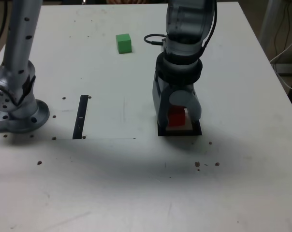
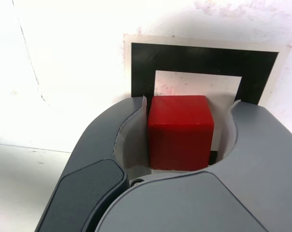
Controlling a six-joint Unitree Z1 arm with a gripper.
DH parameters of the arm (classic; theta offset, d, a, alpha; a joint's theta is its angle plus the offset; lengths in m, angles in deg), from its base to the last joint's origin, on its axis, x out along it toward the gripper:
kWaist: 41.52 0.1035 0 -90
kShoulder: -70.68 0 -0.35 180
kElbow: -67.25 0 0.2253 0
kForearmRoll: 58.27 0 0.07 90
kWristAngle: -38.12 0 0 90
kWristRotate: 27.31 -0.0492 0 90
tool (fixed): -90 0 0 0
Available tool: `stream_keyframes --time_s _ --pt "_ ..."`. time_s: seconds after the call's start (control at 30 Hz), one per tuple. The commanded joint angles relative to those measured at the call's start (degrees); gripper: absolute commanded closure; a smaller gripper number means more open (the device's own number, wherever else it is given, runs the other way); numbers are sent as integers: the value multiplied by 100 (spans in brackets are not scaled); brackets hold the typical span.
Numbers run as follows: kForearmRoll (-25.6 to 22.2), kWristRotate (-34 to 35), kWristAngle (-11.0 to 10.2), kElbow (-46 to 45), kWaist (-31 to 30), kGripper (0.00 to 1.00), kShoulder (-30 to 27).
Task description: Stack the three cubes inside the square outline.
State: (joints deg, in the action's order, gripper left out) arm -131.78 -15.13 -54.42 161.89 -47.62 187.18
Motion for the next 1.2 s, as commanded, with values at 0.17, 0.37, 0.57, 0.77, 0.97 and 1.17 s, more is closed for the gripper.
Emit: stream_keyframes --time_s 0.17,0.37,0.57,0.77,0.97,1.17 --pt "-127 12 -73 71 11 1 -181" --pt "-642 15 -298 349 162 1 -429" --pt "-804 -535 -306 692 785 0 -544" --pt "-1027 -1213 -303 1202 1535 0 -344" --pt "-1420 -1706 -375 1866 2301 1 245" --pt "-1581 -2054 -428 2377 2833 1 704"
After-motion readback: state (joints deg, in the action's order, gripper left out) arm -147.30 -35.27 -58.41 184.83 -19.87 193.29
